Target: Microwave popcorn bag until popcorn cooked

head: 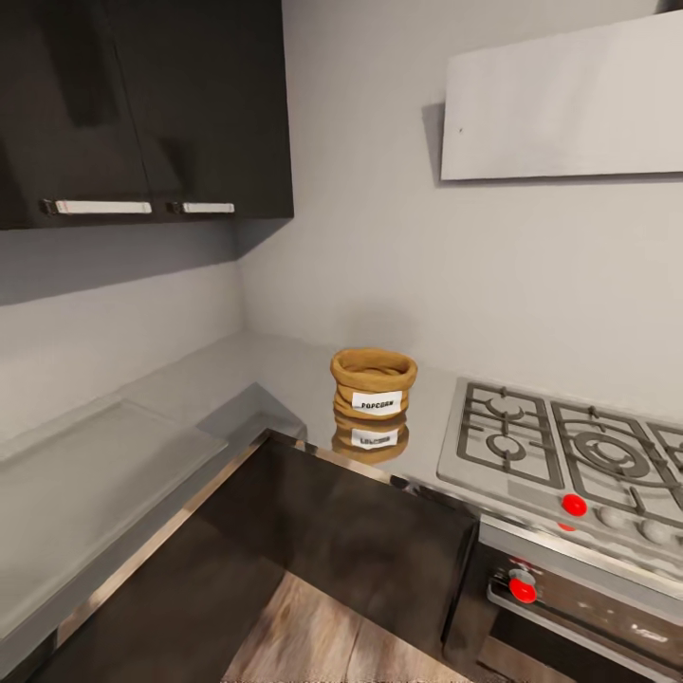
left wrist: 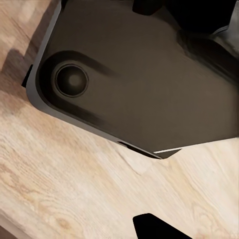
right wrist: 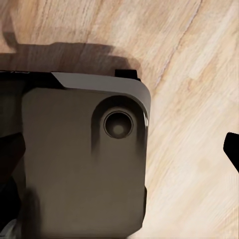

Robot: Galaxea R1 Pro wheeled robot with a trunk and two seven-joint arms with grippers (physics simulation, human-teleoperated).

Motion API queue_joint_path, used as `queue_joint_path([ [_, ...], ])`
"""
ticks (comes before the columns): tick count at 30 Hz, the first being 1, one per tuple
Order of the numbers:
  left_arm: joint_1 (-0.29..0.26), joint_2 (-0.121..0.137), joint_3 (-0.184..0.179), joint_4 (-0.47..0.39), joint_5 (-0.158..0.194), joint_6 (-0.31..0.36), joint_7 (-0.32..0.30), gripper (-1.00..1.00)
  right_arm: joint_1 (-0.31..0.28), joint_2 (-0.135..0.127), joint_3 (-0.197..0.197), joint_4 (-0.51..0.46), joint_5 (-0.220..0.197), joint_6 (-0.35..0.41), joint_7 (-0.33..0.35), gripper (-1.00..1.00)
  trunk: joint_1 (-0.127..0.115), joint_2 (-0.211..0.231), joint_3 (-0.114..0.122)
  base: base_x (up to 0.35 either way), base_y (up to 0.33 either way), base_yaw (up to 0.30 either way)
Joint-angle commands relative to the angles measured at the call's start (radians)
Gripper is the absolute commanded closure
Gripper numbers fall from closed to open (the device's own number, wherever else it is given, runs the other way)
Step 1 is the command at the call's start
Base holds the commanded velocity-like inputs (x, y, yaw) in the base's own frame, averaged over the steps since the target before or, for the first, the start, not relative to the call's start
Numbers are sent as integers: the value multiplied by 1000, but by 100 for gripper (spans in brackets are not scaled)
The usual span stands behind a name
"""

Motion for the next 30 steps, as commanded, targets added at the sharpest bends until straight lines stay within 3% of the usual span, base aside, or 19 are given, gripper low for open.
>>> queue_joint_path([
  [1, 0, 0, 0, -1, 4, -2, 3, -100, -1, 0, -2, 3, 5, -6, 1, -100, -4, 7, 1, 0, 0, 0],
  [25, 0, 0, 0, -1, 3, -2, 2, -100, -1, 0, -2, 3, 5, -6, 1, -100, -96, 175, 37, 0, 0, 0],
  [30, 0, 0, 0, -4, 4, -2, 3, -100, -1, 0, -2, 3, 5, -6, -1, -100, -96, 175, 29, 0, 0, 0],
])
